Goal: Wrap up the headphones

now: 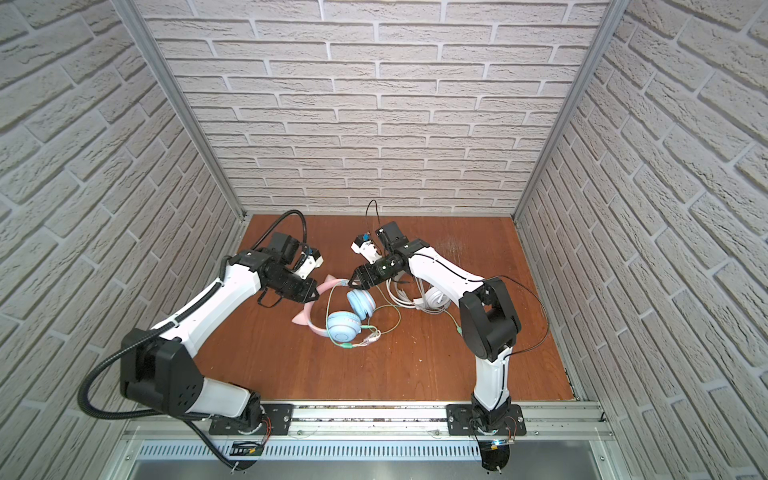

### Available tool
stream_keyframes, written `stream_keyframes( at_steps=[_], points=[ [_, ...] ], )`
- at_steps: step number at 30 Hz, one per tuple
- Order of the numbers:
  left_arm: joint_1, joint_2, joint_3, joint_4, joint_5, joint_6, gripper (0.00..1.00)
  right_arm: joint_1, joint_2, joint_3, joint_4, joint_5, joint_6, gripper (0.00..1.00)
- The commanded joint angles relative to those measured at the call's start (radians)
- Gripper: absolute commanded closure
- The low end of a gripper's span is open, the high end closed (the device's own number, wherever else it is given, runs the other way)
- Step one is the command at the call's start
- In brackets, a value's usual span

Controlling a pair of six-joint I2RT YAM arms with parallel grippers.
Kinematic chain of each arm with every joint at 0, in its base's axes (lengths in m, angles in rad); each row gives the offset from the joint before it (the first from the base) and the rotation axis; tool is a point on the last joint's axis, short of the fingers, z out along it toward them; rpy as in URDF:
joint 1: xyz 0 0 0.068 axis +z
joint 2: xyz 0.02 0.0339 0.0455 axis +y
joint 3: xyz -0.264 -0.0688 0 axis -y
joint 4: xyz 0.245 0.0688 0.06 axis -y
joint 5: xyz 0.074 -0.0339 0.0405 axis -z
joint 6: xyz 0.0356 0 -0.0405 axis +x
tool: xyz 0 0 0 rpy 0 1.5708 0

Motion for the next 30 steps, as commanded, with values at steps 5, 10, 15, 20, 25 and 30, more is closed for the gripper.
stream_keyframes(
  at_steps=[5, 10, 15, 20, 25, 30],
  points=[
    [0.019, -0.003, 0.005, -0.034, 0.045, -0.007, 1.0, -0.063, -0.045, 0.02, 0.025, -0.034, -0.056, 0.23],
    [0.019, 0.012, 0.006, -0.032, 0.038, 0.0, 1.0, -0.083, -0.056, 0.042, -0.031, -0.081, -0.09, 0.22],
    [0.019, 0.021, 0.009, -0.032, 0.034, 0.0, 1.0, -0.096, -0.065, 0.047, -0.043, -0.092, -0.095, 0.19],
    [0.019, 0.011, 0.005, -0.037, 0.037, 0.004, 1.0, -0.111, -0.132, -0.029, 0.059, 0.007, 0.005, 0.19],
    [0.032, -0.015, -0.004, -0.03, 0.058, -0.001, 1.0, -0.111, -0.211, -0.111, 0.032, 0.144, 0.037, 0.24],
    [0.064, -0.048, -0.032, 0.009, 0.099, -0.024, 1.0, -0.107, -0.348, -0.301, 0.065, 0.219, 0.087, 0.31]
  ],
)
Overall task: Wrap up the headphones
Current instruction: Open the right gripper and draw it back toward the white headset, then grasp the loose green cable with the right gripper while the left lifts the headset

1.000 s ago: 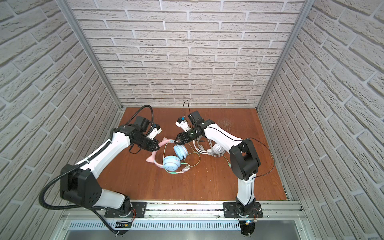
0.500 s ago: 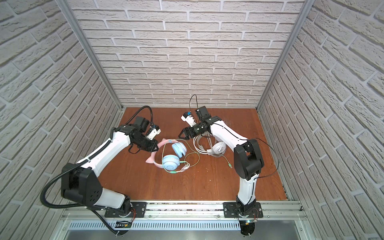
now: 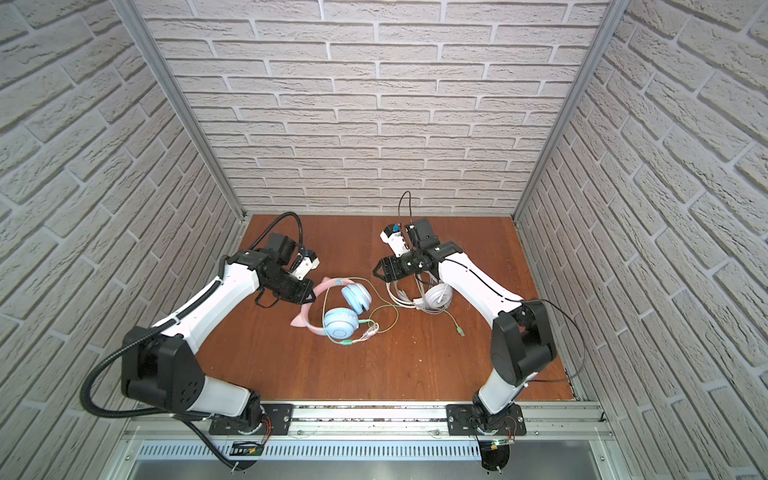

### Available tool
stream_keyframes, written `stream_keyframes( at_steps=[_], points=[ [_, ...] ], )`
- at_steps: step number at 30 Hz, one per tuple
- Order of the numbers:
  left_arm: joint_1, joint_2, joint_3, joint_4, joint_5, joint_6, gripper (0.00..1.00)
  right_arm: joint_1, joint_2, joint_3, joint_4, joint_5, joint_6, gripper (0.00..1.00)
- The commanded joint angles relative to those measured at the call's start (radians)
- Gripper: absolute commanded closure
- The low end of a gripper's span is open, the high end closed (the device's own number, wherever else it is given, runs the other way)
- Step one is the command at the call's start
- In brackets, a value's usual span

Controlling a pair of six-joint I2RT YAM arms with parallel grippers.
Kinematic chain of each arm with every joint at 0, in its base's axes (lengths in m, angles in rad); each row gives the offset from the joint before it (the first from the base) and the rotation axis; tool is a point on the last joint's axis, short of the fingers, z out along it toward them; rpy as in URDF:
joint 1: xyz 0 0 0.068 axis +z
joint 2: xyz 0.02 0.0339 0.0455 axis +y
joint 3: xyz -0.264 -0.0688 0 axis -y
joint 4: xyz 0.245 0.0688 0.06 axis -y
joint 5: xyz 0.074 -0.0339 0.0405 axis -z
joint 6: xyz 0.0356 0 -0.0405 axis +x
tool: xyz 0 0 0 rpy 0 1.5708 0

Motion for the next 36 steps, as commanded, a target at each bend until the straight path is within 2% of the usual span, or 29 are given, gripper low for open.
stream_keyframes(
  at_steps=[1, 4, 8, 12, 18, 26, 36],
  points=[
    [0.019, -0.056, -0.014, 0.037, 0.088, -0.02, 1.0, 0.003, -0.089, -0.107, 0.033, 0.078, 0.062, 0.31],
    [0.023, -0.065, -0.016, 0.054, 0.117, -0.026, 1.0, 0.031, -0.146, -0.196, 0.06, 0.094, 0.114, 0.31],
    [0.024, -0.068, -0.003, 0.05, 0.132, -0.024, 1.0, 0.105, -0.172, -0.279, 0.08, 0.171, 0.183, 0.31],
    [0.025, -0.088, 0.001, 0.043, 0.138, -0.022, 1.0, 0.132, -0.175, -0.356, 0.157, 0.238, 0.309, 0.32],
    [0.027, -0.12, 0.019, 0.035, 0.146, -0.028, 1.0, 0.162, -0.159, -0.381, 0.218, 0.271, 0.385, 0.44],
    [0.034, -0.134, 0.02, 0.047, 0.155, -0.043, 1.0, 0.177, -0.133, -0.458, 0.312, 0.271, 0.492, 0.47],
    [0.068, -0.159, 0.023, 0.091, 0.172, -0.081, 1.0, 0.21, -0.056, -0.47, 0.403, 0.222, 0.516, 0.48]
  ],
)
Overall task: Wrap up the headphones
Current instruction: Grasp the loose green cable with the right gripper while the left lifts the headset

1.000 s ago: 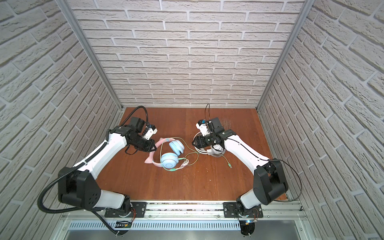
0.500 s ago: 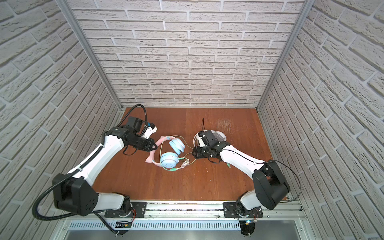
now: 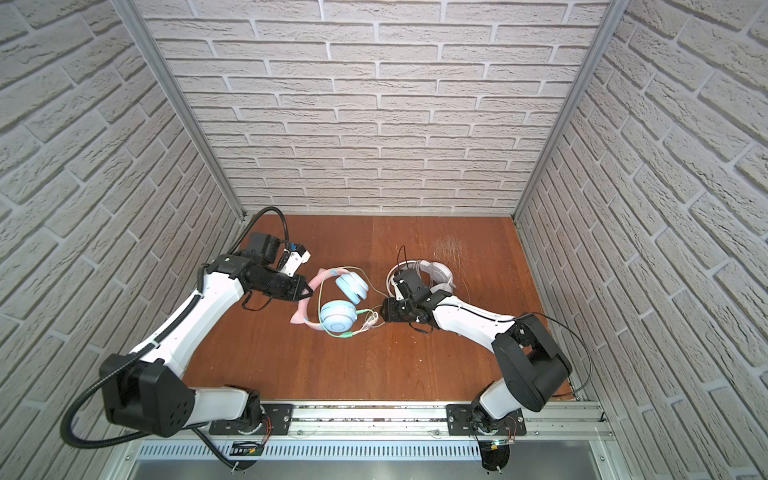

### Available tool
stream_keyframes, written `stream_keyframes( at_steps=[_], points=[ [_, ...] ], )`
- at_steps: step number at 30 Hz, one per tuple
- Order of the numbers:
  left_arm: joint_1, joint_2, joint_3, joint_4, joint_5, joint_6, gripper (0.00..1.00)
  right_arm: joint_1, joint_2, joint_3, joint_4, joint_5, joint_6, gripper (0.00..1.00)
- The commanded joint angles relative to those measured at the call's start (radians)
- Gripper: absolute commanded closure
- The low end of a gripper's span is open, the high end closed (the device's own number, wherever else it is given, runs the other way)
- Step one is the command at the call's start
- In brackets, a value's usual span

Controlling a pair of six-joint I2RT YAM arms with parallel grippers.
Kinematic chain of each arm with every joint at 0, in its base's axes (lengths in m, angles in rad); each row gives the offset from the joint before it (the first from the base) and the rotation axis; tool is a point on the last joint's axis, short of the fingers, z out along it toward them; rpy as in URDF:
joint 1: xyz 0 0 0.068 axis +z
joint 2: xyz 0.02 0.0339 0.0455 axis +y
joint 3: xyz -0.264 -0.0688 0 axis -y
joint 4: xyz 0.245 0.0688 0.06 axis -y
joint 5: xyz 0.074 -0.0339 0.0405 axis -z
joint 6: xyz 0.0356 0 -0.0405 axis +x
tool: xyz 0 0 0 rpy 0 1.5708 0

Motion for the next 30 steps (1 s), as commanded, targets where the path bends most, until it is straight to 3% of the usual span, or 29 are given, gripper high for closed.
stream_keyframes(
  at_steps=[1, 6, 15, 18, 24, 30],
  points=[
    [0.021, -0.04, 0.034, 0.07, 0.07, -0.033, 1.0, 0.008, 0.039, -0.015, 0.097, -0.039, 0.023, 0.49],
    [0.036, -0.059, 0.033, 0.099, 0.091, -0.056, 1.0, 0.016, 0.095, -0.009, 0.187, -0.079, 0.034, 0.55],
    [0.074, -0.089, 0.011, 0.142, 0.092, -0.09, 1.0, 0.028, 0.083, 0.016, 0.191, -0.078, -0.027, 0.8],
    [0.098, -0.101, 0.007, 0.169, 0.078, -0.116, 1.0, 0.032, 0.048, 0.021, 0.131, -0.111, -0.091, 0.94],
    [0.172, -0.107, -0.013, 0.23, 0.038, -0.207, 1.0, 0.058, -0.066, 0.036, -0.065, -0.1, -0.263, 0.95],
    [0.181, -0.127, -0.051, 0.316, -0.035, -0.313, 1.0, 0.094, -0.121, 0.081, -0.211, -0.083, -0.395, 0.94]
  ],
)
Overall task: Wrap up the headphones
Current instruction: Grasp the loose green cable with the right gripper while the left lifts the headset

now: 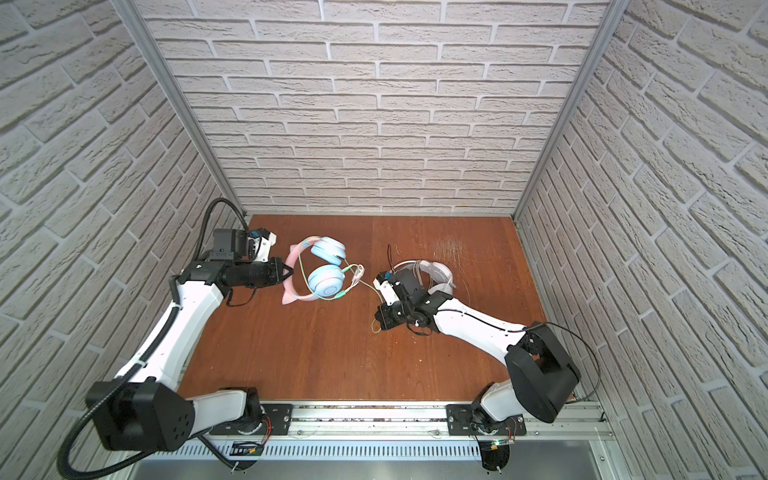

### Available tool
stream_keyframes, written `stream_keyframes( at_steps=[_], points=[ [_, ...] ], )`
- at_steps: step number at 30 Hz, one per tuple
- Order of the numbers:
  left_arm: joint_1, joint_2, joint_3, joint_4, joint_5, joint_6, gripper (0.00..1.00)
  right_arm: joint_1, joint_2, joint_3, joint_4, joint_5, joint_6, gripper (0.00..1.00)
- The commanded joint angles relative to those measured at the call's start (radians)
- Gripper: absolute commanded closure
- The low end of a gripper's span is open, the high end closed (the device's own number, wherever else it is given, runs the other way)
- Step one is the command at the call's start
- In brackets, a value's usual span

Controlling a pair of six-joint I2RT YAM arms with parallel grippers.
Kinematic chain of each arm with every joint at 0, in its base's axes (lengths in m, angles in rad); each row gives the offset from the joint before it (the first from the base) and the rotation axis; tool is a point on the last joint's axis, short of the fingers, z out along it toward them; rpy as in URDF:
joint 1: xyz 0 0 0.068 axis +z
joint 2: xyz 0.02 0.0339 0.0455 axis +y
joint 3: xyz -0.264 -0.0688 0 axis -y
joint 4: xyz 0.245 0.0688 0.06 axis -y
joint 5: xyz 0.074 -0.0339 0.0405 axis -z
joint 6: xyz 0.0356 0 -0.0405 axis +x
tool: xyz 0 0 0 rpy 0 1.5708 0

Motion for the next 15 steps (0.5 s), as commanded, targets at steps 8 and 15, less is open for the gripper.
stream_keyframes(
  at_steps=[8, 15],
  points=[
    [0.018, -0.044, -0.046, 0.22, -0.072, -0.227, 1.0, 0.082, -0.053, 0.031, -0.099, 0.039, -0.174, 0.94],
    [0.023, -0.049, -0.053, 0.249, -0.137, -0.296, 1.0, 0.136, -0.021, 0.062, -0.122, 0.041, -0.232, 0.93]
  ],
)
